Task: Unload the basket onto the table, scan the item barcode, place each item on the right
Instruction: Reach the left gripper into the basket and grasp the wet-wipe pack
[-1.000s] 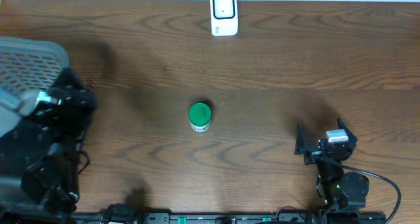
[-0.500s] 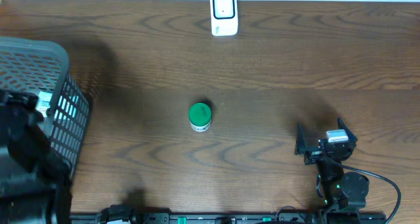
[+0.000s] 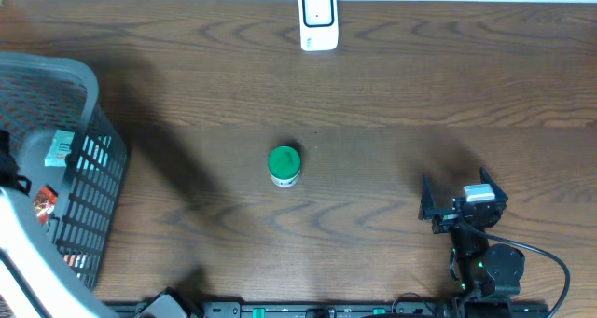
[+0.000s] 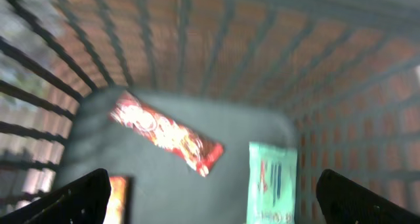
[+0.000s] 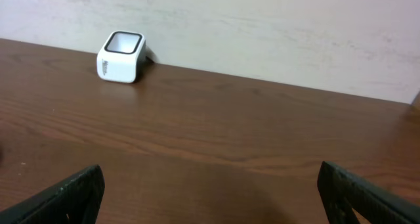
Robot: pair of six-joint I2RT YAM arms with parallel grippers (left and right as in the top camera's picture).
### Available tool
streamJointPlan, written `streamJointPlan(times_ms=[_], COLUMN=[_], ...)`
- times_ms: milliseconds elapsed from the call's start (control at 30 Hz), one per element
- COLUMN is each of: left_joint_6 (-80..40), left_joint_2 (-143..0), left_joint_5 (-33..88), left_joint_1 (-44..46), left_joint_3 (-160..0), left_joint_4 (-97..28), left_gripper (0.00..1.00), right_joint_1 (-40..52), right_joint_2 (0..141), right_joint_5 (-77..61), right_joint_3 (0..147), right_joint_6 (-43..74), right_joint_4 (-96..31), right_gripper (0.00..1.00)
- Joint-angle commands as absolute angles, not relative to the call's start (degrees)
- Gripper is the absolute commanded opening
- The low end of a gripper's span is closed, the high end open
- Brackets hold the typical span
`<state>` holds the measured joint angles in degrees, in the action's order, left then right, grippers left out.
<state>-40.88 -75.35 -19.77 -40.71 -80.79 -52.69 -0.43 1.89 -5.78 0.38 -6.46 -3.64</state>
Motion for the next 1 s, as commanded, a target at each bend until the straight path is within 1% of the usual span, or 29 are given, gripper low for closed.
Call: streamJointPlan(times_ms=[0,167,300,400,533,900,933,967], left_joint_6=[-40.7,-39.6,-39.4,-38.4,-32.9,-32.8,-32.8,-32.8], left_joint_2=[-83.6,-93.4,-100.9,-104.0,-107.2,-115.1,-115.8,-116.3], left_joint_5=[-6.0,-0.4,1.1,1.8,8.6,9.2,10.2,11.1], left_joint_1=[-42.1,-42.0,-42.0,-42.0,-42.0,-42.0,-42.0,-42.0], left_joint_3=[-81.6,-81.6,-81.6,-81.6,-81.6,-81.2,-81.2,-81.2], left_joint_4=[-53.0,-52.4,-51.5,-50.4,-45.6,-39.5,-39.2,-38.9], left_gripper=[1.00,1.00,1.00,1.00,1.00,1.00,0.99,0.94], right_joint_1=[0.5,0.5,0.5,0.5,0.5,0.5,0.5,0.5], right_joint_2=[1.9,1.9,1.9,1.9,1.9,1.9,1.9,1.9], right_joint_5=[-5.9,-5.9,-5.9,-5.9,-5.9,-5.9,-5.9,-5.9], right_joint_3=[0.3,0.3,0.3,0.3,0.3,0.3,0.3,0.3], right_joint_6=[-5.8,-5.8,-5.8,-5.8,-5.8,-5.8,-5.8,-5.8], right_joint_4=[-3.8,-3.8,-3.8,-3.8,-3.8,-3.8,-3.8,-3.8], right_gripper=[0.99,0.99,0.99,0.99,0.99,0.99,0.99,0.99])
